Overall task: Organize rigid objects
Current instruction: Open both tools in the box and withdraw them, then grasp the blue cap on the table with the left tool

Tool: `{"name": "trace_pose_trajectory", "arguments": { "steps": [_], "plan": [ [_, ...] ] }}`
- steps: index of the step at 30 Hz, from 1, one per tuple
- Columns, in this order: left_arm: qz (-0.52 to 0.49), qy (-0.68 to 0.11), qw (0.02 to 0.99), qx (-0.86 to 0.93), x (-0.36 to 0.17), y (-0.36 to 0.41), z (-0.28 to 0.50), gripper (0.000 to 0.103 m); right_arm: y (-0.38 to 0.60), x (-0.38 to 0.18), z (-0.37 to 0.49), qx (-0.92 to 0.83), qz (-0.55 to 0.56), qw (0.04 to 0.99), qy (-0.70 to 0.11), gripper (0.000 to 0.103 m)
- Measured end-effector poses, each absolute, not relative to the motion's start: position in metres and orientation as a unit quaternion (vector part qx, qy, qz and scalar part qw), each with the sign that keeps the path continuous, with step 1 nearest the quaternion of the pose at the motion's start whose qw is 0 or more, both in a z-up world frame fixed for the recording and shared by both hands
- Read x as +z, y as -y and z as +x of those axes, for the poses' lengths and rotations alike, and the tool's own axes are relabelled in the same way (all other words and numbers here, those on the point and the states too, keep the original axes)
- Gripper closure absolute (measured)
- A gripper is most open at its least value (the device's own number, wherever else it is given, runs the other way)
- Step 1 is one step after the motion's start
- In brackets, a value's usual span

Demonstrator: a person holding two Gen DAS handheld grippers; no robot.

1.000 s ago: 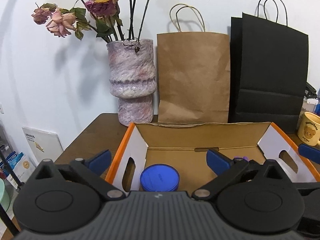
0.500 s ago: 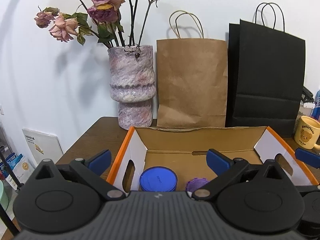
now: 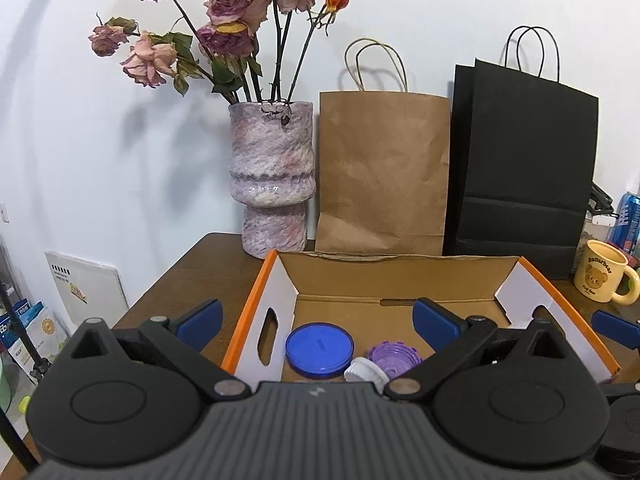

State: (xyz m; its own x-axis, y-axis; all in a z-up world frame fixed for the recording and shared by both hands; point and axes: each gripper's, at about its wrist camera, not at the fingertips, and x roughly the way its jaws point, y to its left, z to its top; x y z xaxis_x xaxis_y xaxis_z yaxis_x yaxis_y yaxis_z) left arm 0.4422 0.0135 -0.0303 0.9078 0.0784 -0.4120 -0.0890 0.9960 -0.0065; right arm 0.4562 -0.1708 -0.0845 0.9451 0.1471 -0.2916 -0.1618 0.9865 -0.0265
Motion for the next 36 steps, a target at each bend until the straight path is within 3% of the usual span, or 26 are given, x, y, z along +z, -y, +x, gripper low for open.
{"name": "trace_pose_trajectory", "arguments": {
  "steps": [21,36],
  "plan": [
    [-0.005,-0.228,0.973,0.033,-0.039,-0.026,0.364,0.0,0.183,-0.093,0.375,0.088,-0.042,0.981,-0.17,0.0],
    [0.015,-0.31,0.95,0.025,-0.084,-0.04,0.331,0.0,0.19,-0.108,0.335,0.084,-0.048,0.972,-0.213,0.0]
  ]
}}
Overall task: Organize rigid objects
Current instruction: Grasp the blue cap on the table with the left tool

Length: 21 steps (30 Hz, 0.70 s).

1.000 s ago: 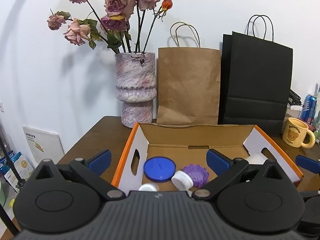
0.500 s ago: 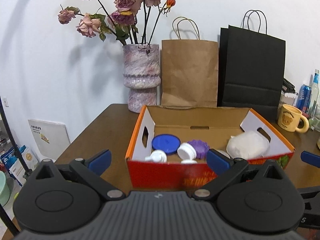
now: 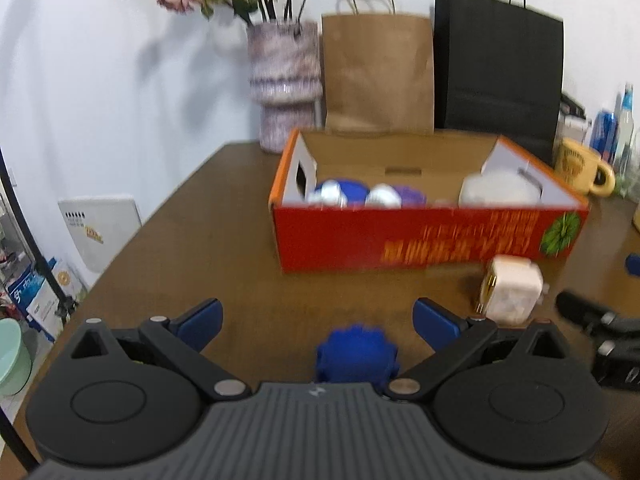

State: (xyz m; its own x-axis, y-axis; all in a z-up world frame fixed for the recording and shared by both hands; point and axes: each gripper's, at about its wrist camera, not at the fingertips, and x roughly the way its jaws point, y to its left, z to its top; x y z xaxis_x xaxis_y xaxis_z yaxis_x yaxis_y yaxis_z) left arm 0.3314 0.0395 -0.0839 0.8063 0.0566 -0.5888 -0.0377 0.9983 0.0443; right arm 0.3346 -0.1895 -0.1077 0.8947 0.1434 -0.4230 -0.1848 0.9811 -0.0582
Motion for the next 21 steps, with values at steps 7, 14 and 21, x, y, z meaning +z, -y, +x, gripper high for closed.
{"name": "trace_pose_trajectory", "arguments": {
  "steps": [7,14,21],
  "plan": [
    [0.009,-0.348,0.937,0.016,-0.105,-0.044,0.334,0.0,0.192,-0.115,0.325,0.076,-0.04,0.97,-0.226,0.0],
    [0.032,-0.361,0.932,0.023,-0.117,-0.034,0.341,0.0,0.193,-0.122,0.323,0.067,-0.033,0.968,-0.238,0.0],
    [0.04,-0.348,0.936,0.023,-0.119,-0.028,0.342,0.005,0.192,-0.125,0.325,0.064,-0.031,0.967,-0.245,0.0]
  ]
}}
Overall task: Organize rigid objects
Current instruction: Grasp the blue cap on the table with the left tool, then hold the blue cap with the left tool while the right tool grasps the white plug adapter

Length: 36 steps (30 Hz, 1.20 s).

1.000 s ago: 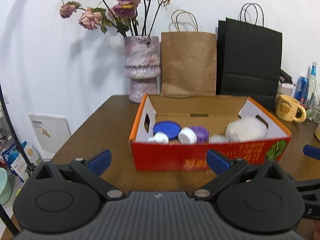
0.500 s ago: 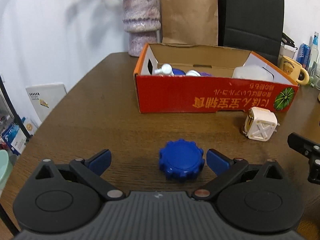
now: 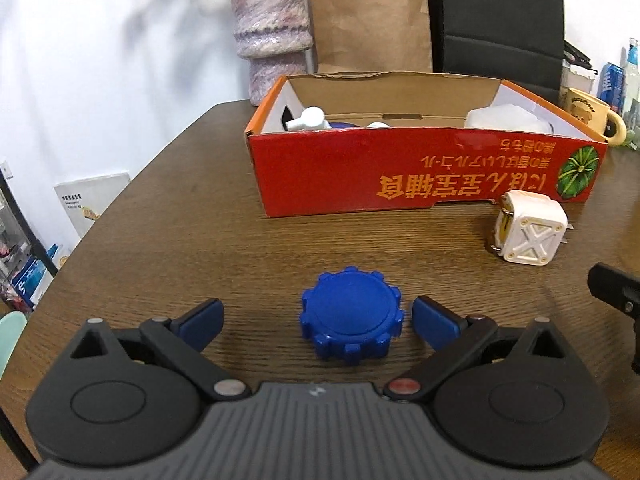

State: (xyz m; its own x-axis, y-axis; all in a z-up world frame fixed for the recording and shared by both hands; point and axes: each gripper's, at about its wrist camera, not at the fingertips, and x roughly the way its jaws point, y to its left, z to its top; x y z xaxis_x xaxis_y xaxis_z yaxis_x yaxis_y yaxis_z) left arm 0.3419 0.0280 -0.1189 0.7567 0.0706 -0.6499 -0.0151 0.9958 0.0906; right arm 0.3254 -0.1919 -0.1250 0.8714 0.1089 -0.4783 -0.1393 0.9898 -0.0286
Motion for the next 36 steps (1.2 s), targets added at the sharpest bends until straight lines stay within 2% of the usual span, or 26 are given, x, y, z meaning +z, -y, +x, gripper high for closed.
{"name": "trace_pose_trajectory", "arguments": {
  "steps": [2,4,5,36],
  "plan": [
    [0.033,-0.344,0.938,0.008,-0.117,-0.028,0.34,0.019,0.192,-0.125,0.326,0.064,-0.028,0.967,-0.246,0.0],
    [0.026,-0.34,0.94,-0.01,-0.116,-0.027,0.338,0.047,0.193,-0.125,0.326,0.063,-0.025,0.966,-0.248,0.0],
    [0.024,-0.338,0.941,-0.019,-0.115,-0.026,0.336,0.049,0.193,-0.126,0.327,0.063,-0.025,0.966,-0.249,0.0],
    [0.002,-0.276,0.959,0.066,-0.092,-0.067,0.336,0.05,0.144,-0.131,0.383,0.063,0.019,0.954,-0.291,0.001]
  ]
}}
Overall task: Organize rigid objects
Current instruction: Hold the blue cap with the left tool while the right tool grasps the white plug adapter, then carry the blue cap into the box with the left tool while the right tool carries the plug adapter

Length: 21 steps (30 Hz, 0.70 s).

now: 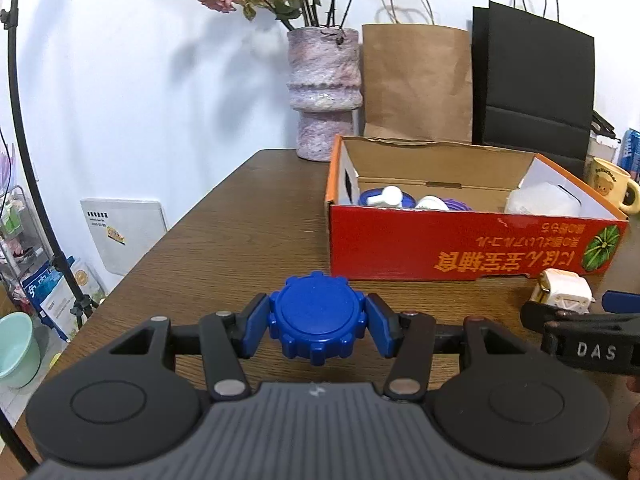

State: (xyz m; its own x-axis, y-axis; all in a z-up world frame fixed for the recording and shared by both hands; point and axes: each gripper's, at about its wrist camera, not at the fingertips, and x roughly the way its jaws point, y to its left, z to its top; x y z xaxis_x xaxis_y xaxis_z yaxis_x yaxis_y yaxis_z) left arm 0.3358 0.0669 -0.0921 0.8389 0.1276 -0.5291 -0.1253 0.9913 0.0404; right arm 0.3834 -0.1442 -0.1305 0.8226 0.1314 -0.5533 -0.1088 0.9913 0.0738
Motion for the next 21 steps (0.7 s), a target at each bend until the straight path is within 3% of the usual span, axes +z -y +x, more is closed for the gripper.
{"name": "trace_pose_trajectory", "arguments": {
  "steps": [5,8,21],
  "plan": [
    [-0.002,-0.276,0.959,0.069,-0.092,-0.07,0.336,0.05,0.141,-0.134,0.395,0.06,0.027,0.949,-0.31,0.013],
    [-0.001,-0.274,0.959,0.068,-0.092,-0.07,0.335,0.05,0.14,-0.134,0.396,0.06,0.029,0.948,-0.31,0.041],
    [0.001,-0.275,0.959,0.071,-0.093,-0.069,0.334,0.05,0.148,-0.124,0.374,0.084,0.04,0.96,-0.263,0.044]
  ]
}}
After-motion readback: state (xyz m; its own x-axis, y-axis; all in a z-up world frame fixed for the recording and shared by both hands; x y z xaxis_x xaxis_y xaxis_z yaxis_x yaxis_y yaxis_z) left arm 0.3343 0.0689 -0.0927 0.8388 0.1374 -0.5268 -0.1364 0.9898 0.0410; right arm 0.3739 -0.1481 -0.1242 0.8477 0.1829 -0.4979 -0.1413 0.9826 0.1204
